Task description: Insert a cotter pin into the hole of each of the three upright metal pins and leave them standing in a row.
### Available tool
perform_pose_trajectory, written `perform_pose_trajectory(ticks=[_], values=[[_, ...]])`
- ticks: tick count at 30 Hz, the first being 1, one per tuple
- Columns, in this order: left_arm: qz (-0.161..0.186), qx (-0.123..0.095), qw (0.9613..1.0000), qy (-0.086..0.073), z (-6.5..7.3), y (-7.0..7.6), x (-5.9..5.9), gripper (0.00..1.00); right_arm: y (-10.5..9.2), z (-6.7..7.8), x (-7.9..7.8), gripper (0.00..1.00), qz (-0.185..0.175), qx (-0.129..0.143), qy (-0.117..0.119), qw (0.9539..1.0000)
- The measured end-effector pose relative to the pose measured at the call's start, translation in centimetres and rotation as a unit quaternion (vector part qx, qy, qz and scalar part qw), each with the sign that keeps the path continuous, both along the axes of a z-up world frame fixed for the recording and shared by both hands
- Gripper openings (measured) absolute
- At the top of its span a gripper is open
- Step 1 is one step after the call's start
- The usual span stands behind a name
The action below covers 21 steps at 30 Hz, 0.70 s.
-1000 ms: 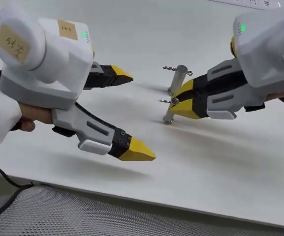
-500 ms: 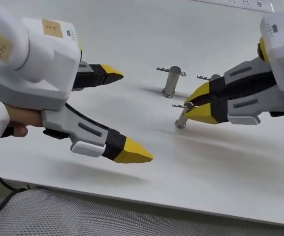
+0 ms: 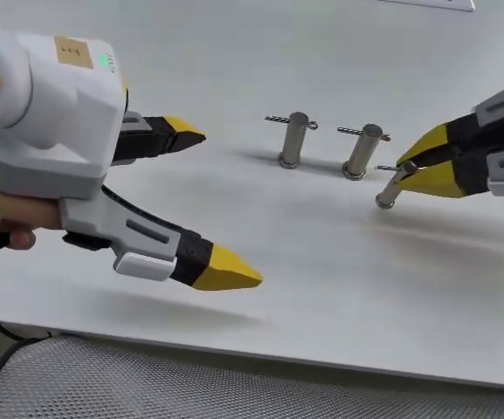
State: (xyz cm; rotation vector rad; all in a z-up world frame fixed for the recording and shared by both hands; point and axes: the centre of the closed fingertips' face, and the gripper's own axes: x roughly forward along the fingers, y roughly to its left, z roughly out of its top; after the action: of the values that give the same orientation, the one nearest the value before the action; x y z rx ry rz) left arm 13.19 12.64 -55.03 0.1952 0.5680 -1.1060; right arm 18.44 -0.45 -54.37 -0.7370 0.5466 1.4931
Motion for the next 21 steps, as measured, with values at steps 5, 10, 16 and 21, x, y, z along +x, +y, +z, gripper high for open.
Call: perform_pose_trajectory(ticks=[5,10,16,21], values=[[0.002,0.009,1.0,0.001,-0.1,0.1,-0.2,0.99,-1.4,-0.2,1.5,0.04,-0.005,-0.006,-0.017,0.9998],[0.017,0.011,0.9998,0.0,-0.1,0.5,0.0,0.99,-2.1,-0.6,2.7,0.04,-0.011,-0.007,-0.022,0.9997],[0.024,0.015,0.9996,0.005,-0.1,0.7,-0.2,0.99,-2.2,-1.2,3.4,0.04,-0.017,-0.003,-0.019,0.9997],[0.028,0.019,0.9994,0.009,-0.3,0.8,-0.4,0.99,-1.9,-1.3,3.7,0.04,-0.02,0.008,-0.012,0.9997]])
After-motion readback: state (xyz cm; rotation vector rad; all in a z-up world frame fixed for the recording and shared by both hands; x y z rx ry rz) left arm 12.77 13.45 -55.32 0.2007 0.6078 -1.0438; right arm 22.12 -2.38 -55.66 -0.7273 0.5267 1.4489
